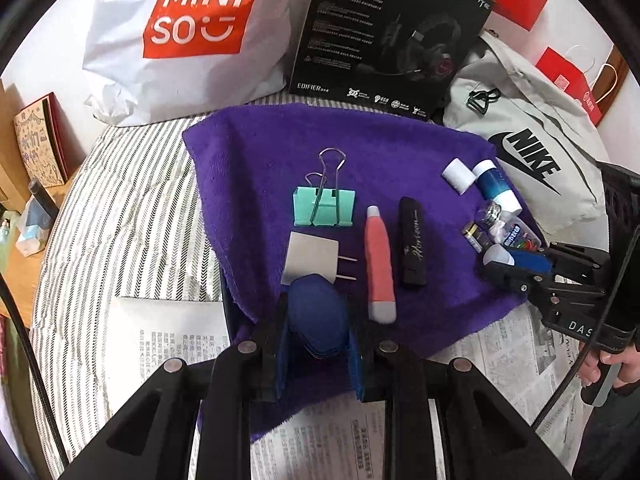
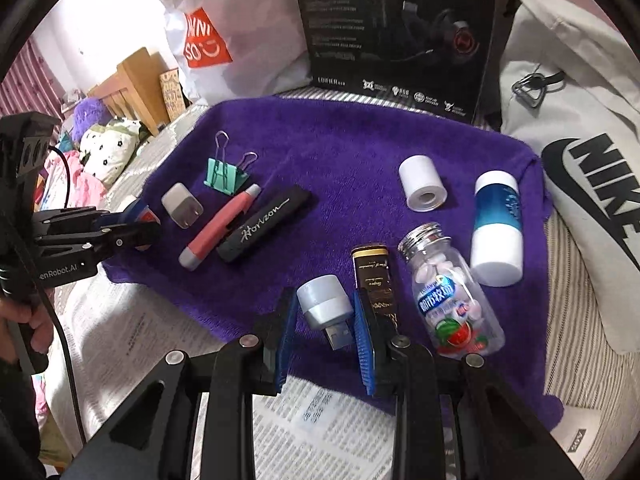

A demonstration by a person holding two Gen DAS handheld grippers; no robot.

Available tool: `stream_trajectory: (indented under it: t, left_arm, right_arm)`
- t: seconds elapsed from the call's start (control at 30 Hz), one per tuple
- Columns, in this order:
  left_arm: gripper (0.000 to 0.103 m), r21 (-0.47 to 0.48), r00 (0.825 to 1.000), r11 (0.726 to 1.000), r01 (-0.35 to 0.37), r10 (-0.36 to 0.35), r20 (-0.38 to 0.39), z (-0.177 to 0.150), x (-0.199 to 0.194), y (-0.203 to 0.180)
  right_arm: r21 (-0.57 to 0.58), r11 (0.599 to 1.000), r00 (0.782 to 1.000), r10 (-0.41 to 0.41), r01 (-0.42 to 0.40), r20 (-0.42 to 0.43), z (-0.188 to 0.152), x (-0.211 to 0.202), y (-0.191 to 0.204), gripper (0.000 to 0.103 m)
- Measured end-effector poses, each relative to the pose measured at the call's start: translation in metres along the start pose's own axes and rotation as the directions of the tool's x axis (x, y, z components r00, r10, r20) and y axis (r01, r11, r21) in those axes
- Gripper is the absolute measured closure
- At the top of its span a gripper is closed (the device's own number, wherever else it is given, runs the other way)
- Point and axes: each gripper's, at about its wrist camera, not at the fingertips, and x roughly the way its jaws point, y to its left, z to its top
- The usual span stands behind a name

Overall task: Organize rigid objects
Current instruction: 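Carry the blue tin and USB light onto the purple towel, then open the left tool to set the tin beside the plug adapter while the right tool releases the USB light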

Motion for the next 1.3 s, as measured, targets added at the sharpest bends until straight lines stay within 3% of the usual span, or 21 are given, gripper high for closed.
stream_trajectory:
  t: [0.47,1.03,1.3]
  left_arm:
    - [0.08,0.022,1.0,1.0,0.013,-0.013,-0.012,0.013,0.019,-0.001]
    - [0.08,0.066,0.999,0.997,-0.042,0.042,0.002,0.012,0.027,-0.009]
    - [0.078,0.067,0.999,0.997,-0.036,0.036,-0.003,0.013,0.027,-0.008]
  right_arm:
    - [-0.023,1.0,1.0,-0.015,0.015,-0.018,0.009,0.02,0.004,0.075]
    - [-0.065,0.997,0.999,-0.038,0.038,0.001,0.009,0.022,0.009,0.075]
    - [-0.08,0.995,0.998,-0.062,0.062,0.009,0.007,0.022,0.013,0.074]
